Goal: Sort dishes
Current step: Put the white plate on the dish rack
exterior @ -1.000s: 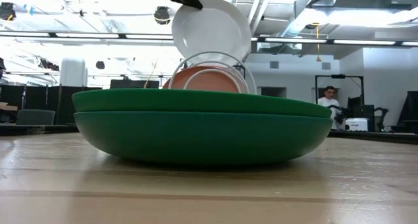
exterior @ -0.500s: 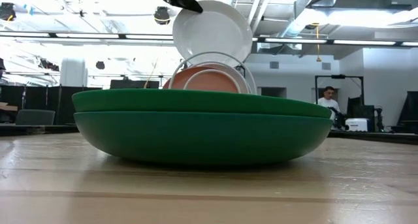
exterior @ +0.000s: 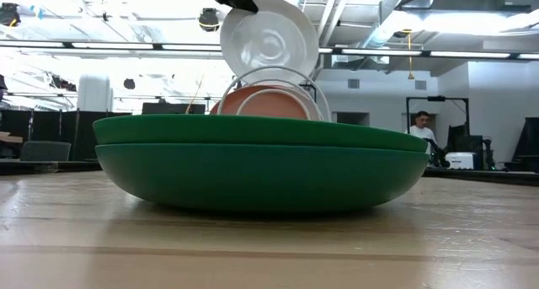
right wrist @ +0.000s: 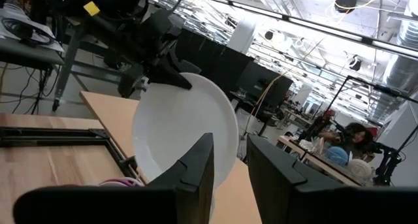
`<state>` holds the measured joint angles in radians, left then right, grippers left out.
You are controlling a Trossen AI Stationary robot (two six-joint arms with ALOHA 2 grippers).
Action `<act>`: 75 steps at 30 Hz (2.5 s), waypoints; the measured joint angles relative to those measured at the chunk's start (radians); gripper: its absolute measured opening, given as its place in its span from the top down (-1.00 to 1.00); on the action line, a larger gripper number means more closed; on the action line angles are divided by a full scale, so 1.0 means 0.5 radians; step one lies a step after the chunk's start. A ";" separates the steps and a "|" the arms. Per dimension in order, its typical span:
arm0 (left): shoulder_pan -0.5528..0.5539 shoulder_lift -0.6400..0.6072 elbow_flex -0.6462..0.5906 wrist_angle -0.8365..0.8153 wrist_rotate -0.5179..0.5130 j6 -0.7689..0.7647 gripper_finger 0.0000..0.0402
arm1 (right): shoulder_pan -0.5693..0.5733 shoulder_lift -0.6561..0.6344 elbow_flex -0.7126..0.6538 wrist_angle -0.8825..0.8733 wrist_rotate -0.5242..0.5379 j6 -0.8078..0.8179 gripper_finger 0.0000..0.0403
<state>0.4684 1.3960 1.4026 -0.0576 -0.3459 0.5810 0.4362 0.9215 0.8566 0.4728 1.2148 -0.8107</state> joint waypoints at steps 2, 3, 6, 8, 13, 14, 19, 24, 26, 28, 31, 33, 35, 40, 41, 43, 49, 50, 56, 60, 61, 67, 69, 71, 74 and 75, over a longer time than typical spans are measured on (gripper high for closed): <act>0.013 -0.002 -0.040 0.035 0.002 -0.006 1.00 | 0.000 0.000 0.000 0.002 0.000 0.002 0.52; 0.021 -0.002 -0.071 0.057 0.005 -0.004 1.00 | 0.000 0.000 0.000 0.002 0.000 0.002 0.52; 0.034 -0.002 -0.160 0.104 0.017 -0.005 1.00 | 0.000 0.000 0.000 0.002 0.000 0.002 0.52; 0.040 -0.001 -0.199 0.134 0.051 -0.006 1.00 | 0.000 0.000 0.000 0.003 0.000 0.002 0.52; 0.042 -0.002 -0.285 0.261 0.074 -0.022 1.00 | 0.000 0.000 0.000 0.002 -0.001 0.001 0.52; 0.042 -0.002 -0.294 0.245 0.075 -0.031 1.00 | 0.000 0.000 0.000 0.003 -0.001 0.001 0.52; 0.043 -0.001 -0.331 0.254 0.122 -0.076 1.00 | 0.000 0.000 0.000 0.003 -0.001 0.000 0.52; 0.056 -0.004 -0.405 0.304 0.156 -0.062 1.00 | 0.000 0.000 0.000 0.003 -0.002 0.000 0.52; 0.070 -0.002 -0.442 0.317 0.207 -0.053 1.00 | 0.000 0.000 0.000 0.002 -0.002 0.000 0.52; 0.091 -0.001 -0.462 0.352 0.247 -0.075 1.00 | 0.000 0.000 0.000 0.003 -0.002 0.000 0.52; 0.111 -0.002 -0.463 0.382 0.274 -0.097 1.00 | 0.000 0.000 0.000 0.003 -0.002 -0.001 0.52; 0.114 -0.002 -0.463 0.378 0.295 -0.096 1.00 | 0.000 0.000 0.000 0.002 -0.002 -0.001 0.52; 0.115 -0.002 -0.463 0.370 0.323 -0.094 1.00 | 0.000 0.000 0.000 0.002 -0.002 -0.001 0.52; 0.115 0.017 -0.462 0.387 0.369 -0.095 1.00 | 0.000 0.000 0.000 0.002 -0.002 -0.001 0.52; 0.115 0.022 -0.462 0.380 0.372 -0.095 1.00 | 0.000 0.000 0.000 0.002 -0.002 -0.001 0.52; 0.115 0.029 -0.462 0.353 0.373 -0.086 1.00 | 0.000 0.000 0.000 0.002 -0.002 0.000 0.52; 0.114 0.067 -0.462 0.383 0.378 -0.092 1.00 | 0.000 0.001 0.000 0.002 -0.003 0.011 0.52; 0.114 0.080 -0.462 0.387 0.378 -0.095 1.00 | -0.001 0.001 0.000 0.002 -0.003 0.011 0.52; 0.110 0.123 -0.462 0.374 0.379 -0.109 1.00 | -0.002 0.001 0.000 0.000 -0.003 0.016 0.52; 0.104 0.130 -0.462 0.366 0.384 -0.103 1.00 | -0.002 0.001 0.000 0.000 -0.003 0.018 0.52; 0.104 0.138 -0.461 0.367 0.386 -0.110 1.00 | -0.002 0.001 0.000 -0.002 -0.003 0.017 0.52; 0.109 0.160 -0.461 0.343 0.386 -0.130 1.00 | 0.000 0.001 0.000 -0.002 -0.004 0.017 0.52; 0.110 0.163 -0.461 0.330 0.386 -0.125 1.00 | 0.000 0.001 0.000 -0.002 -0.004 0.018 0.52; 0.111 0.174 -0.460 0.329 0.385 -0.126 1.00 | 0.000 0.001 0.000 -0.001 -0.004 0.018 0.52; 0.117 0.183 -0.460 0.313 0.385 -0.119 1.00 | 0.000 0.001 0.000 -0.001 -0.004 0.018 0.52; 0.117 0.187 -0.460 0.318 0.385 -0.119 1.00 | 0.000 0.001 0.000 -0.001 -0.004 0.018 0.52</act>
<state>0.5270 1.4895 1.1725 0.1013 -0.1532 0.5212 0.4362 0.9218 0.8566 0.4725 1.2130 -0.8017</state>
